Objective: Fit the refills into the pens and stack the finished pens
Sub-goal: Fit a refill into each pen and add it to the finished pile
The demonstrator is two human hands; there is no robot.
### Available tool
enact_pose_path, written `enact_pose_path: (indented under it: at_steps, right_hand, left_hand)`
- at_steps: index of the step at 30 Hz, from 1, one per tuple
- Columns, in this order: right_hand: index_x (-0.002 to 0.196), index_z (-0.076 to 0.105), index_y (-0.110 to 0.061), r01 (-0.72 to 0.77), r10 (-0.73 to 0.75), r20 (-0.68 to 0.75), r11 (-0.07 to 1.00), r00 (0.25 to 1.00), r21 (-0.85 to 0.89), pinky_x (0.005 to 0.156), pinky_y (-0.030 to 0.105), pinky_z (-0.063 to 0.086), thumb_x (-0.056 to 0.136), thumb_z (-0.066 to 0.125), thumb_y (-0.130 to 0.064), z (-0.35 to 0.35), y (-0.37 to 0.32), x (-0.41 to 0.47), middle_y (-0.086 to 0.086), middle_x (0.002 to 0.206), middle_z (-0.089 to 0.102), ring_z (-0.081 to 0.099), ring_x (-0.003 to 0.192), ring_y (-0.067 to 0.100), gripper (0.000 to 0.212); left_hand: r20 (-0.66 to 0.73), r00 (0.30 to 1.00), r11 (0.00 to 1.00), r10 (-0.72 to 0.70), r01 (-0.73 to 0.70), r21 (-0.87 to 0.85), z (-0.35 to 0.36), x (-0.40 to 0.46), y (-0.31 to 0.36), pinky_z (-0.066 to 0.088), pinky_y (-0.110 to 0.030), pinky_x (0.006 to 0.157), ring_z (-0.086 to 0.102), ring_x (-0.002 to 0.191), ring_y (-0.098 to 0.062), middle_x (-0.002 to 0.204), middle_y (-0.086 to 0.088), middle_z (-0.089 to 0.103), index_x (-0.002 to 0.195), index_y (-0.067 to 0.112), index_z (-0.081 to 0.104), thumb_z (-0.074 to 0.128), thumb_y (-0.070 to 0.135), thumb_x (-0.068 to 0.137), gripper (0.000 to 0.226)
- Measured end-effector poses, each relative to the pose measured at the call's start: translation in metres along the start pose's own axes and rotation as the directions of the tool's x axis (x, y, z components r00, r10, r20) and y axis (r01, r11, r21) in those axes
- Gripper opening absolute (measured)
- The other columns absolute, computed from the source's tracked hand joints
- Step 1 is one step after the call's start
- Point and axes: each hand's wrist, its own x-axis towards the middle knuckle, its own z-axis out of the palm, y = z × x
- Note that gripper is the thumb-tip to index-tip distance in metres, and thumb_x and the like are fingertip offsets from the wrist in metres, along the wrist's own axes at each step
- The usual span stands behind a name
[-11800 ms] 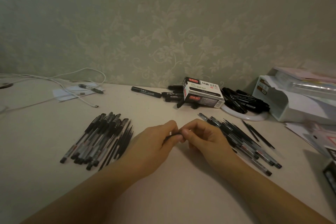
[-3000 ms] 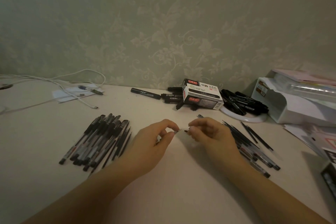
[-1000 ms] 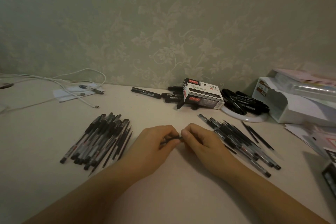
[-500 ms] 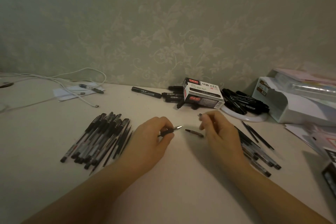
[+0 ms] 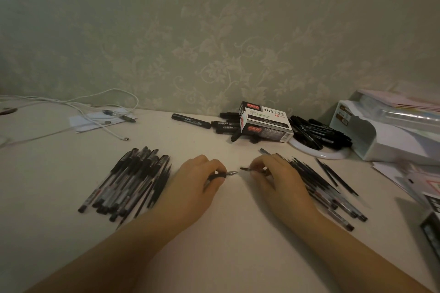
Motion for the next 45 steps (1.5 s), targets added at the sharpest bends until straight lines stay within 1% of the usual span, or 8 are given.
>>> enact_pose_path:
  at_steps: [6, 11, 14, 19, 24, 28, 39, 45]
  right_hand:
    - [0.104, 0.066, -0.024, 0.211, -0.216, 0.077, 0.975, 0.973, 0.072, 0.08, 0.022, 0.047, 0.095, 0.063, -0.02, 0.003, -0.003, 0.0, -0.014, 0.098, 0.061, 0.056, 0.093, 0.002, 0.01]
    - [0.106, 0.063, -0.03, 0.253, -0.269, 0.102, 0.957, 0.958, 0.144, 0.075, 0.018, 0.048, 0.095, 0.053, -0.036, 0.004, -0.003, -0.001, -0.018, 0.097, 0.059, 0.058, 0.092, 0.003, 0.016]
    - [0.105, 0.064, -0.032, 0.236, -0.253, 0.083, 0.956, 0.964, 0.174, 0.075, 0.024, 0.049, 0.096, 0.056, -0.029, 0.004, -0.003, 0.0, -0.018, 0.096, 0.061, 0.059, 0.091, 0.006, 0.012]
    - [0.103, 0.068, -0.031, 0.162, -0.193, 0.092, 0.949, 0.977, 0.271, 0.073, 0.027, 0.05, 0.095, 0.056, -0.035, 0.001, -0.004, -0.001, -0.016, 0.095, 0.066, 0.061, 0.088, 0.011, 0.015]
    - [0.1, 0.072, -0.033, 0.071, -0.14, 0.16, 0.923, 0.977, 0.378, 0.076, 0.025, 0.053, 0.094, 0.064, -0.027, -0.003, -0.003, -0.002, -0.015, 0.088, 0.07, 0.065, 0.084, 0.012, 0.012]
    - [0.098, 0.074, -0.032, 0.033, -0.119, 0.187, 0.912, 0.975, 0.409, 0.078, 0.023, 0.053, 0.093, 0.065, -0.023, -0.005, -0.004, -0.004, -0.014, 0.086, 0.071, 0.067, 0.084, 0.01, 0.013]
    - [0.099, 0.075, -0.024, -0.019, -0.076, 0.22, 0.916, 0.973, 0.4, 0.083, 0.042, 0.053, 0.093, 0.066, -0.02, -0.007, -0.008, -0.004, -0.009, 0.09, 0.073, 0.066, 0.085, 0.015, 0.011]
    - [0.099, 0.075, -0.029, 0.0, -0.092, 0.21, 0.916, 0.973, 0.402, 0.079, 0.025, 0.052, 0.094, 0.066, -0.02, -0.008, -0.007, -0.005, -0.014, 0.091, 0.072, 0.066, 0.087, 0.01, 0.013]
  left_hand:
    - [0.029, 0.999, 0.999, 0.047, -0.047, 0.013, 0.002, 0.0, -0.001, 0.043, -0.023, 0.081, 0.049, 0.091, -0.006, 0.093, 0.011, 0.054, 0.108, 0.03, 0.064, 0.056, 0.029, 0.094, 0.016]
    - [0.04, 0.998, 0.999, 0.04, -0.039, -0.014, 0.003, 0.001, 0.002, 0.047, -0.025, 0.083, 0.052, 0.093, -0.004, 0.098, 0.013, 0.061, 0.104, 0.028, 0.059, 0.059, 0.029, 0.093, 0.012]
    - [0.025, 0.999, 0.999, 0.038, -0.038, -0.019, 0.0, 0.002, 0.003, 0.049, -0.026, 0.078, 0.055, 0.087, -0.004, 0.091, 0.011, 0.062, 0.098, 0.025, 0.06, 0.059, 0.032, 0.092, 0.008]
    - [0.051, 0.995, 0.988, 0.085, -0.091, 0.126, -0.008, 0.003, 0.001, 0.04, -0.022, 0.062, 0.05, 0.073, -0.005, 0.078, 0.011, 0.055, 0.095, 0.029, 0.059, 0.047, 0.047, 0.095, 0.021]
    - [0.105, 0.985, 0.972, 0.136, -0.153, 0.178, -0.011, 0.003, -0.001, 0.046, -0.031, 0.065, 0.053, 0.075, -0.006, 0.081, 0.01, 0.059, 0.099, 0.031, 0.061, 0.04, 0.049, 0.096, 0.028]
    - [0.104, 0.983, 0.964, 0.153, -0.171, 0.202, -0.01, 0.003, -0.001, 0.044, -0.027, 0.062, 0.053, 0.075, -0.004, 0.084, 0.011, 0.061, 0.1, 0.033, 0.061, 0.04, 0.051, 0.096, 0.028]
    - [0.147, 0.981, 0.968, 0.13, -0.158, 0.196, -0.008, 0.002, 0.001, 0.046, -0.029, 0.066, 0.053, 0.077, -0.006, 0.085, 0.01, 0.061, 0.099, 0.031, 0.06, 0.037, 0.05, 0.097, 0.03]
    - [0.117, 0.984, 0.97, 0.131, -0.152, 0.191, -0.006, 0.002, 0.001, 0.048, -0.033, 0.067, 0.055, 0.077, -0.007, 0.085, 0.01, 0.061, 0.099, 0.031, 0.06, 0.037, 0.052, 0.097, 0.032]
